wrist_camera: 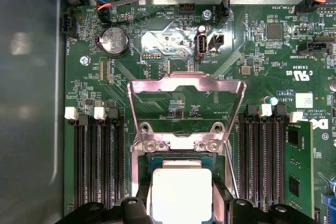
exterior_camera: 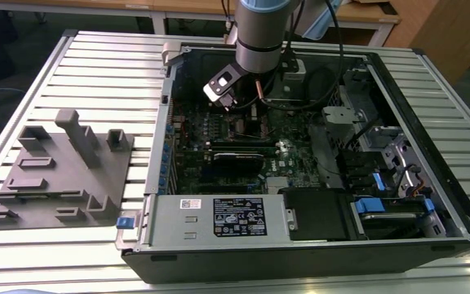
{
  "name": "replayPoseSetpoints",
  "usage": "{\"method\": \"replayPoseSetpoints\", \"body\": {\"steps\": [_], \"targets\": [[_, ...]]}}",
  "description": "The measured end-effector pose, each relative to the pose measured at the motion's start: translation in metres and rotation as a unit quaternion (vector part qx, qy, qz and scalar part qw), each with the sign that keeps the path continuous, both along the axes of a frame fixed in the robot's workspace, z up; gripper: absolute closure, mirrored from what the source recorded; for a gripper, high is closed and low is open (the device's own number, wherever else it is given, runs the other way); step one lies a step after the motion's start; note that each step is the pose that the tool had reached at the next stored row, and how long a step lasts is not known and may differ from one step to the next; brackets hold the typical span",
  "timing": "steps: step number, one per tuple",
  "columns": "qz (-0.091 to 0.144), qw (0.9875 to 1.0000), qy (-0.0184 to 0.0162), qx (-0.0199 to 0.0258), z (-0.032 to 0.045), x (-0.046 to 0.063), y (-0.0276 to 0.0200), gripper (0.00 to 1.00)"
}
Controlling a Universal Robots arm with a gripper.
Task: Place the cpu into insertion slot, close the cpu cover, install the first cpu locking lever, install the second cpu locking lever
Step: 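Place the cpu into insertion slot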
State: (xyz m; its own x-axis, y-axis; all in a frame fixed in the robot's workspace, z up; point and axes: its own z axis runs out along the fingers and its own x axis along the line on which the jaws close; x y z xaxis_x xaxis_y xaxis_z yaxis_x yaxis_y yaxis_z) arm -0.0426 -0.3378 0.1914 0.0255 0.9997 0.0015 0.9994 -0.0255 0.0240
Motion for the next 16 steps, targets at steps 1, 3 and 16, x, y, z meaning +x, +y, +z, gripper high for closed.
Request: {"method": "replayPoseSetpoints", "body": {"steps": [1,3,16], "targets": [[0.000,1.0000,-0.0001,0.0000,-0.0001,0.0000,0.0000,0.46],[0.000,1.0000,-0.0002,0.0002,-0.0003,0.0001,0.0001,0.46],[0.000,1.0000,-0.0002,0.0003,0.0014,0.0001,0.0001,0.38]]}}
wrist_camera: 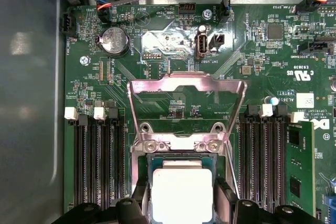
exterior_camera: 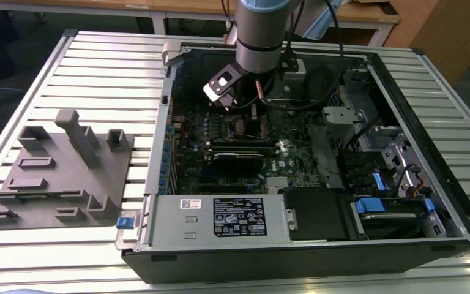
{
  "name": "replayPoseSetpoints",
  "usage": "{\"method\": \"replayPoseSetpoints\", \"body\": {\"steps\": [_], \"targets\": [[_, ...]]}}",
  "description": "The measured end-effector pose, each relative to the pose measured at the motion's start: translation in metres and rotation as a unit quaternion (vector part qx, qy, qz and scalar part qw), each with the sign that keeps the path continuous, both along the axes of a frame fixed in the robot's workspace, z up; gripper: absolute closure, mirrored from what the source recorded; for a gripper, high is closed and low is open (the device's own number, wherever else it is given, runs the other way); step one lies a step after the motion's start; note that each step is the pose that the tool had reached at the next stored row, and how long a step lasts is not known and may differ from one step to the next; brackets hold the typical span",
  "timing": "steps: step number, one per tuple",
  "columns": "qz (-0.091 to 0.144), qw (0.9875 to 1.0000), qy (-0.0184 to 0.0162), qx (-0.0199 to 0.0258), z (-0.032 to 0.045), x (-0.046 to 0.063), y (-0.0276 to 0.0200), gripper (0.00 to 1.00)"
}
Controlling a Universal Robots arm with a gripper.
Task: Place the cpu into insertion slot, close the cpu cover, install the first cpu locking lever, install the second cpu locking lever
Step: 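Place the cpu into insertion slot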
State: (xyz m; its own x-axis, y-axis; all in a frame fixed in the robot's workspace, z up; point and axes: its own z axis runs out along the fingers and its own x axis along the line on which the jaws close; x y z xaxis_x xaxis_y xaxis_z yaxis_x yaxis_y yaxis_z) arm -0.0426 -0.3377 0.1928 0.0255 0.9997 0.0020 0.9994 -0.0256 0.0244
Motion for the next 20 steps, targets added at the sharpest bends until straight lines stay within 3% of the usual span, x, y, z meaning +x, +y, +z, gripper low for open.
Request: {"method": "replayPoseSetpoints", "body": {"steps": [6,9,20], "targets": [[0.000,1.0000,0.0000,0.0000,0.0166,0.000,0.0000,0.38],[0.000,1.0000,-0.0001,0.0001,0.0212,0.000,0.0000,0.38],[0.000,1.0000,0.0000,0.0003,0.0222,0.000,0.0000,0.40]]}}
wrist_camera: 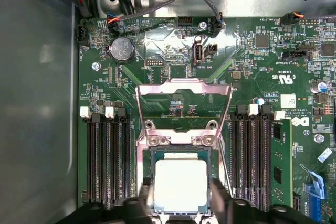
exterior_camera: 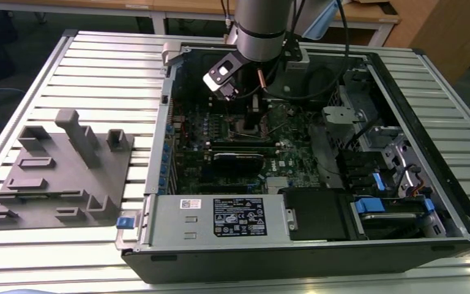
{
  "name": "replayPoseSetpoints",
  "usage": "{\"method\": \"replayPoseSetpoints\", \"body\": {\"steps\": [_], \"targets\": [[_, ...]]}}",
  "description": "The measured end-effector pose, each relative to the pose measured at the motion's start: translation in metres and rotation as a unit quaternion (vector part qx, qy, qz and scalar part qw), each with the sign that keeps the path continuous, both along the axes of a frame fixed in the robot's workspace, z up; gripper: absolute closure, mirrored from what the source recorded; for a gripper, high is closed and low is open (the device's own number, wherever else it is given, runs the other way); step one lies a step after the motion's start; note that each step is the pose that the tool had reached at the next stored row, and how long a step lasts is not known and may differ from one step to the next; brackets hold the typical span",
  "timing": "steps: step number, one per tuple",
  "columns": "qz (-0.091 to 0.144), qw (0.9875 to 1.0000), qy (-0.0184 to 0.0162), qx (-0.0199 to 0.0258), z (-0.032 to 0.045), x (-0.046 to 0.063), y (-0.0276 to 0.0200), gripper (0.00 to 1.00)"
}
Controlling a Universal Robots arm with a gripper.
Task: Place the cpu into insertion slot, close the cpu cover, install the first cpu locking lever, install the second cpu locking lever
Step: 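Place the cpu into insertion slot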
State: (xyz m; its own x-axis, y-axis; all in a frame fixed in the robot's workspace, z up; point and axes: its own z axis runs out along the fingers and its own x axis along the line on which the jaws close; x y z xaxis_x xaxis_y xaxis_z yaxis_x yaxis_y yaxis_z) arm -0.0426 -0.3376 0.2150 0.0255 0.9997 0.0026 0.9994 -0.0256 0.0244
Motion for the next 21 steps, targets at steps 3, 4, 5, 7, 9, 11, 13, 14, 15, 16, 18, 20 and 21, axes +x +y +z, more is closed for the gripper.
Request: {"method": "replayPoseSetpoints", "body": {"steps": [3,4,5,7,9,11,13,14,15,16,18,20,21], "targets": [[0.000,1.0000,0.0000,0.0001,0.0000,0.0000,0.0000,0.58],[0.000,1.0000,0.0000,0.0001,0.0000,0.0000,0.0000,0.58],[0.000,1.0000,0.0000,0.0002,0.0000,0.0000,0.0000,0.64],[0.000,1.0000,0.0000,0.0002,0.0000,0.0000,0.0000,0.70],[0.000,1.0000,0.0000,0.0003,0.0000,0.0000,0.0000,0.76],[0.000,1.0000,0.0000,0.0003,0.0000,0.0000,0.0000,0.88],[0.000,1.0000,0.0000,0.0004,0.0000,0.0000,0.0000,0.90],[0.000,1.0000,0.0000,0.0004,0.0000,0.0000,0.0000,0.90],[0.000,1.0000,0.0000,0.0004,0.0000,0.0000,0.0000,0.90],[0.000,1.0000,0.0000,0.0005,0.0000,0.0000,0.0000,0.90],[0.000,1.0000,0.0000,0.0005,0.0000,0.0000,0.0000,0.90],[0.000,1.0000,0.0000,0.0005,-0.0014,0.0000,0.0000,0.90],[0.000,1.0000,0.0000,0.0004,-0.0028,0.0000,0.0000,0.90]]}}
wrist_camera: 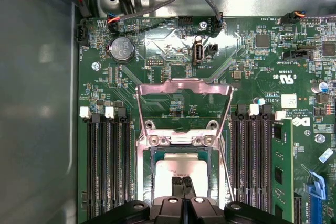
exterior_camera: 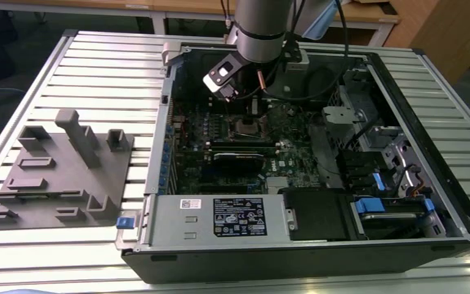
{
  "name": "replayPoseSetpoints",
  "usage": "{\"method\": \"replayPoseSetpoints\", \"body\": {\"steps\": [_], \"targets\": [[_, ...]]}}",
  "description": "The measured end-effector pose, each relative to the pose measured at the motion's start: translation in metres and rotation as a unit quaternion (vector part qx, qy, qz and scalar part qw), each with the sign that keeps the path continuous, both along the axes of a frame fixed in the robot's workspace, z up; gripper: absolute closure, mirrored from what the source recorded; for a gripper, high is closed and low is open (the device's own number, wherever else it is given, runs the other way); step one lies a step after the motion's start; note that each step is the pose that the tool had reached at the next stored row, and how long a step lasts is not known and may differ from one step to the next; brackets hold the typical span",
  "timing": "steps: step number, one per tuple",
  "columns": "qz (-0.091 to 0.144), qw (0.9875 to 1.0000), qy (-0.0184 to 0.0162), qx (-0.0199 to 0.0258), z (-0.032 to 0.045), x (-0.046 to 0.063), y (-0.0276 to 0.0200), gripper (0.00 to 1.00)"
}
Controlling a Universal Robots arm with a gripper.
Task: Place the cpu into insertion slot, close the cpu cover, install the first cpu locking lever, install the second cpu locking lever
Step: 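Place the cpu into insertion slot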
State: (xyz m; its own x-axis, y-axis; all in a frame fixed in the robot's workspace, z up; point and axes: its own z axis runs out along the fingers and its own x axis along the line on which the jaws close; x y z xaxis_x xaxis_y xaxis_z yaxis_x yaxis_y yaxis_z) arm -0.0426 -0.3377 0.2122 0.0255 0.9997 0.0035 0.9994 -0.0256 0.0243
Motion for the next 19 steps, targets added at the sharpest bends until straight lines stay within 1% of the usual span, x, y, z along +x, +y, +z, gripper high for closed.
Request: {"method": "replayPoseSetpoints", "body": {"steps": [4,8,9,11,13,19], "targets": [[0.000,1.0000,-0.0001,0.0002,-0.0058,0.0000,0.0001,0.90],[0.000,1.0000,0.0000,0.0003,-0.0062,0.0000,0.0000,0.90],[0.000,1.0000,-0.0001,0.0016,-0.0065,-0.0002,0.0000,0.90],[0.000,1.0000,-0.0001,0.0062,-0.0070,-0.0007,0.0000,0.90],[0.000,1.0000,-0.0002,0.0091,-0.0074,-0.0013,0.0001,0.90],[0.000,1.0000,-0.0001,0.0093,-0.0106,-0.0020,0.0001,0.90]]}}
